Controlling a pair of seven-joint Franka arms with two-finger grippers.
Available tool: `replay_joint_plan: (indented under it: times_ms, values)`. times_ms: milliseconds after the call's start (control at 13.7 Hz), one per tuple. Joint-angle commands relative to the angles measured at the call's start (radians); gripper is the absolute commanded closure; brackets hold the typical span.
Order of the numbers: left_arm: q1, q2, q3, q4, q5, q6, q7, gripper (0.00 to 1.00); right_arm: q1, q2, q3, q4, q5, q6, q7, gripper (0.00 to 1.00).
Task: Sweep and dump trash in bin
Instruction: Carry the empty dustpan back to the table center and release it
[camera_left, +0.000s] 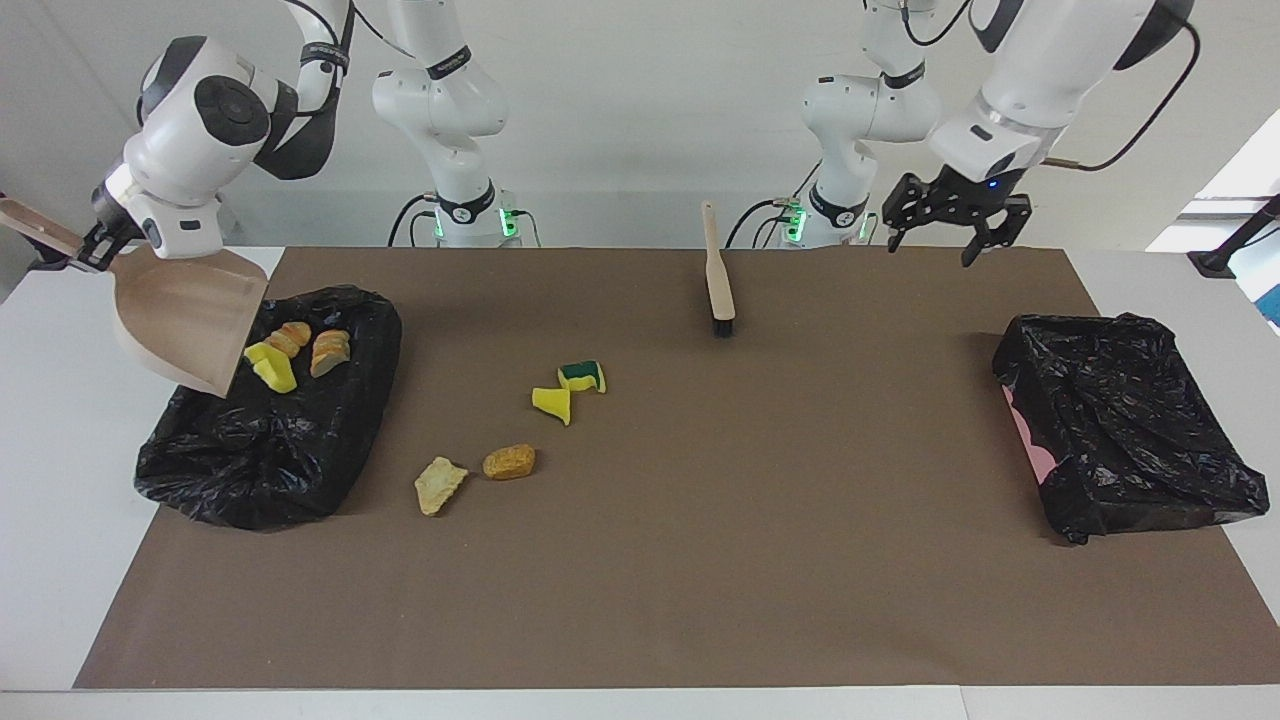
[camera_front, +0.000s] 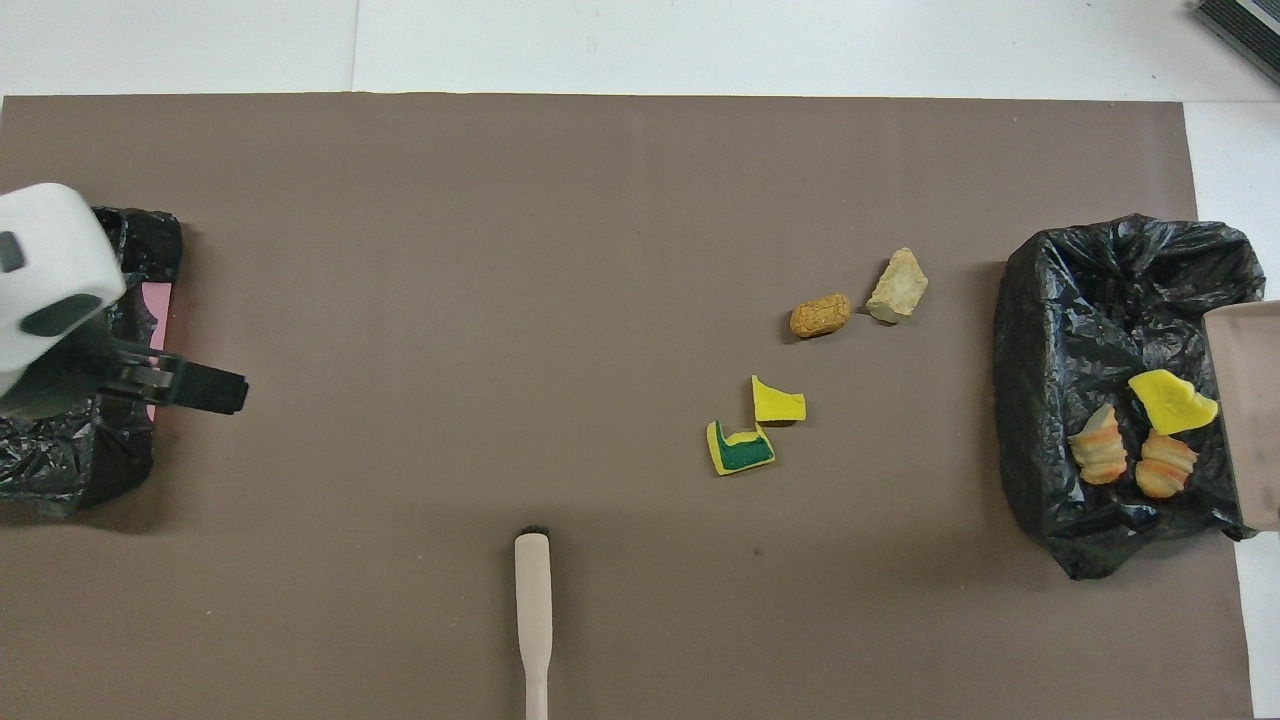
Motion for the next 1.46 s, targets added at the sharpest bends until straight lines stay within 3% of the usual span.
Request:
replay_joint_plan:
  times_ms: [0, 293, 586, 879, 1171, 1391]
  values:
    - [0.038, 0.026, -0.007, 0.104, 0.052, -0.102, 0.036, 0.00, 0.000, -0.007, 0.006, 0.026, 0.111, -0.001, -0.035, 1.00]
    - [0.058, 0.026, -0.003, 0.118, 0.049, -0.107, 0.036, 0.00, 0.005, -0.004, 0.014, 0.037, 0.368, -0.004, -0.103, 1.00]
    - [0.092, 0.026, -0.003, 0.118, 0.043, -0.102, 0.038, 0.00, 0.104, -0.003, 0.012, 0.026, 0.615, -0.055, -0.075, 1.00]
    - [0.095, 0.026, -0.003, 0.118, 0.050, -0.098, 0.035, 0.00, 0.258, 0.022, 0.012, 0.008, 0.715, -0.115, 0.219, 1.00]
    - [0.141, 0.028, -0.021, 0.121, 0.044, -0.098, 0.035, 0.00, 0.361, 0.095, 0.014, 0.006, 0.857, -0.115, 0.498, 1.00]
    - [0.178, 0.028, -0.046, 0.128, 0.043, -0.099, 0.033, 0.00, 0.480, 0.143, 0.014, 0.006, 0.914, -0.097, 0.815, 1.00]
